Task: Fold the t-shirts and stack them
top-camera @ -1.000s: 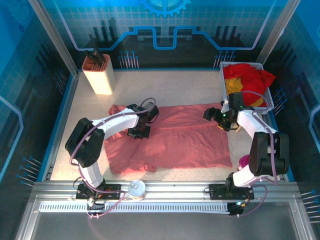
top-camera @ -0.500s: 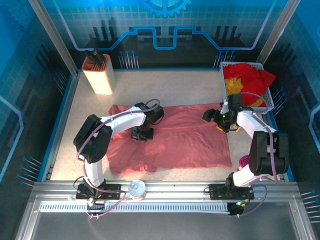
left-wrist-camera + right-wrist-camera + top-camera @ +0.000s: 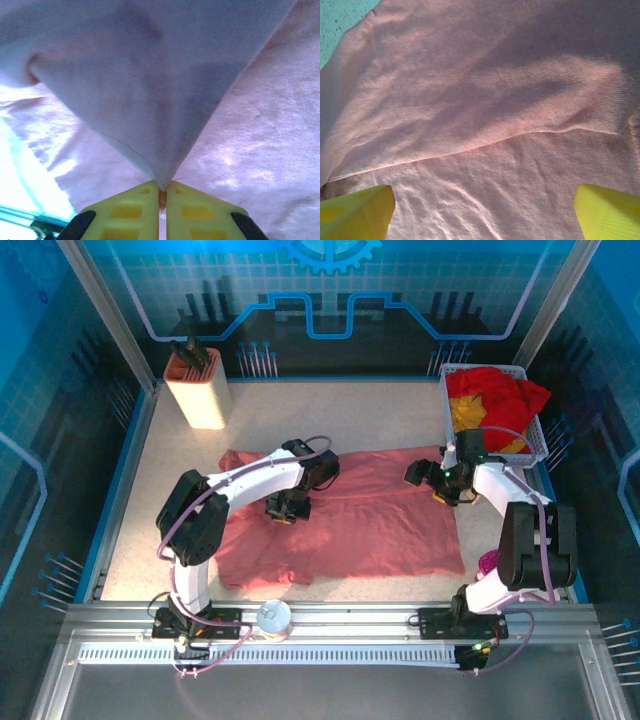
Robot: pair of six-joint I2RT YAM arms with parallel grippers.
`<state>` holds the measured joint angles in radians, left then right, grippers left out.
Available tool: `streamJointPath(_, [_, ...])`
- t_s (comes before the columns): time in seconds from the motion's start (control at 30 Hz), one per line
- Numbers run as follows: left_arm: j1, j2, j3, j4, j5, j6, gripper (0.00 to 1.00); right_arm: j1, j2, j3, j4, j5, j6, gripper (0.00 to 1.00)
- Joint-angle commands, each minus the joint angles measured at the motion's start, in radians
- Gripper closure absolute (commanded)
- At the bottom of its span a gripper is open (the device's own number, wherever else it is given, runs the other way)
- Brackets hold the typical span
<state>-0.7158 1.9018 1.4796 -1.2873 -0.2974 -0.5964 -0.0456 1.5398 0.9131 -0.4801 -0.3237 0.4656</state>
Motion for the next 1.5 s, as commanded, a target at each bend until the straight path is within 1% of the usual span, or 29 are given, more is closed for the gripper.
streamJointPath(0.0, [-0.004,0.012,0.057,-0.14,-0.077,0.014,0.87,0.013,0.013,-0.006,0.007,-0.025,-0.012,0.07])
streamJointPath(0.17, [-0.014,0.055,0.073,-0.145,-0.074,0.044,0.83,0.013,0.013,-0.015,0.012,-0.03,-0.013,0.07])
streamJointPath(0.33, [-0.027,0.093,0.006,-0.067,-0.028,0.046,0.8,0.013,0.011,-0.016,0.014,-0.029,-0.012,0.07])
streamJointPath(0.4, [-0.029,0.099,-0.018,-0.036,-0.006,0.039,0.75,0.013,0.015,-0.014,0.018,-0.036,-0.01,0.07])
streamJointPath(0.47, [-0.029,0.086,-0.032,-0.029,-0.014,0.031,0.74,0.013,0.019,-0.008,0.016,-0.042,-0.011,0.07])
streamJointPath(0.53, [-0.021,0.032,-0.054,0.001,-0.002,0.038,0.73,0.015,0.02,-0.005,0.015,-0.041,-0.012,0.07])
streamJointPath(0.57, [-0.01,0.0,-0.068,0.024,0.016,0.042,0.68,0.015,0.02,-0.004,0.015,-0.04,-0.014,0.07])
streamJointPath(0.67, [0.046,-0.127,-0.135,0.119,0.088,0.066,0.64,0.015,0.026,0.001,0.011,-0.041,-0.018,0.07])
streamJointPath(0.7, [0.068,-0.171,-0.16,0.15,0.093,0.067,0.56,0.015,0.028,0.0,0.013,-0.043,-0.016,0.07])
streamJointPath(0.73, [0.091,-0.209,-0.191,0.185,0.099,0.068,0.55,0.017,0.029,-0.003,0.019,-0.043,-0.014,0.07])
streamJointPath(0.77, [0.114,-0.242,-0.221,0.22,0.111,0.066,0.51,0.018,0.031,-0.003,0.022,-0.047,-0.013,0.07])
streamJointPath(0.8, [0.144,-0.283,-0.264,0.267,0.128,0.066,0.5,0.018,0.032,-0.003,0.024,-0.048,-0.012,0.07])
streamJointPath(0.9, [0.26,-0.411,-0.414,0.417,0.192,0.041,0.5,0.02,0.038,-0.002,0.026,-0.051,-0.011,0.07])
streamJointPath(0.97, [0.345,-0.493,-0.519,0.517,0.243,0.018,0.52,0.021,0.04,0.0,0.026,-0.05,-0.012,0.07])
streamJointPath(1.03, [0.413,-0.569,-0.604,0.588,0.26,-0.008,0.55,0.022,0.042,0.001,0.025,-0.05,-0.012,0.07])
streamJointPath(1.1, [0.453,-0.626,-0.658,0.625,0.243,-0.034,0.57,0.023,0.043,0.003,0.021,-0.05,-0.016,0.07])
streamJointPath(1.2, [0.507,-0.687,-0.727,0.654,0.209,-0.082,0.56,0.023,0.046,0.009,0.013,-0.05,-0.018,0.07])
streamJointPath(1.3, [0.567,-0.732,-0.809,0.72,0.231,-0.108,0.54,0.023,0.045,0.012,0.009,-0.049,-0.018,0.07])
streamJointPath(1.37, [0.604,-0.735,-0.838,0.75,0.242,-0.097,0.54,0.024,0.045,0.011,0.011,-0.051,-0.019,0.07])
streamJointPath(1.47, [0.632,-0.698,-0.832,0.729,0.21,-0.065,0.55,0.025,0.052,0.014,0.009,-0.057,-0.018,0.07])
